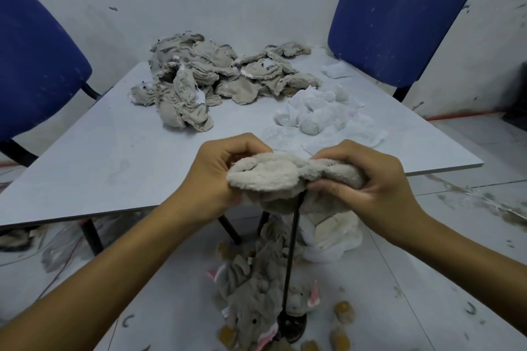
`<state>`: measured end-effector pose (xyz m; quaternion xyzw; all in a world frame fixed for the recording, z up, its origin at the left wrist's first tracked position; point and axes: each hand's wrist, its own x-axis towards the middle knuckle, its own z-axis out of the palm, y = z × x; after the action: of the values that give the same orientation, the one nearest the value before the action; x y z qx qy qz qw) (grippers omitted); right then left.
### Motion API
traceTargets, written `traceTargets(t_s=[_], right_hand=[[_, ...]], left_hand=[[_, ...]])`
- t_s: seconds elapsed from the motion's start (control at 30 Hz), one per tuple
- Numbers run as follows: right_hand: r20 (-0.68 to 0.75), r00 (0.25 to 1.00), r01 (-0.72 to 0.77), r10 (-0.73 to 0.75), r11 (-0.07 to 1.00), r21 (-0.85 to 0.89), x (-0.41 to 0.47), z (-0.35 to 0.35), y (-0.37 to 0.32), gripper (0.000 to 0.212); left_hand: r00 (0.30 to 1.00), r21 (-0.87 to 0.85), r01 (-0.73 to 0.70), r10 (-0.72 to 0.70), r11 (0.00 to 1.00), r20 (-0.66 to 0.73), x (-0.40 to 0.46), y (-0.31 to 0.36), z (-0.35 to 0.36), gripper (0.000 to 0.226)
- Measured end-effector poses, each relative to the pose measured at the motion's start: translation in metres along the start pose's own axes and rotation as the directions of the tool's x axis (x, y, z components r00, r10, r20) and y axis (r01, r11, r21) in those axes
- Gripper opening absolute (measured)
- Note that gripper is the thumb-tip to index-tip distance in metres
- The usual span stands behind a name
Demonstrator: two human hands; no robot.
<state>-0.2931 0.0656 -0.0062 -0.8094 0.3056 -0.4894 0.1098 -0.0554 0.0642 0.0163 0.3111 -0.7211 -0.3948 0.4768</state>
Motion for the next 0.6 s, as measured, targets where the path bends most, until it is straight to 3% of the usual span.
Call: traceTargets(t_s=[0.13, 0.3, 0.4, 0.5, 0.6], right_hand=[[-0.026, 0.991, -0.129, 0.129, 0.992, 0.019, 0.003, 0.003, -0.009, 0.04], [-0.053, 0.995, -0.083, 0.084, 0.996, 0.026, 0.017, -0.001, -0.014, 0.046], [0.101, 0.992, -0.069, 0.071, 0.997, -0.025, 0.016, -0.002, -0.011, 0.057], [0.277, 0.953, -0.109, 0.119, 0.993, -0.053, 0.003, 0.003, -0.002, 0.059], [0.261, 0.943, -0.208, 0.208, 0.978, -0.031, -0.007, 0.005, 0.006, 0.049]], left_hand=[[0.985, 0.096, 0.129, -0.139, 0.987, 0.102, -0.002, -0.005, -0.003, 0.022], [0.992, 0.086, 0.02, -0.03, 0.996, 0.121, 0.003, -0.001, 0.004, 0.036], [0.989, 0.198, 0.023, -0.051, 0.98, 0.138, 0.001, -0.007, 0.0, 0.016], [0.971, 0.293, 0.099, -0.157, 0.951, 0.182, -0.005, -0.022, 0.001, 0.019], [0.96, 0.346, 0.077, -0.164, 0.935, 0.227, -0.009, -0.028, 0.007, 0.017]])
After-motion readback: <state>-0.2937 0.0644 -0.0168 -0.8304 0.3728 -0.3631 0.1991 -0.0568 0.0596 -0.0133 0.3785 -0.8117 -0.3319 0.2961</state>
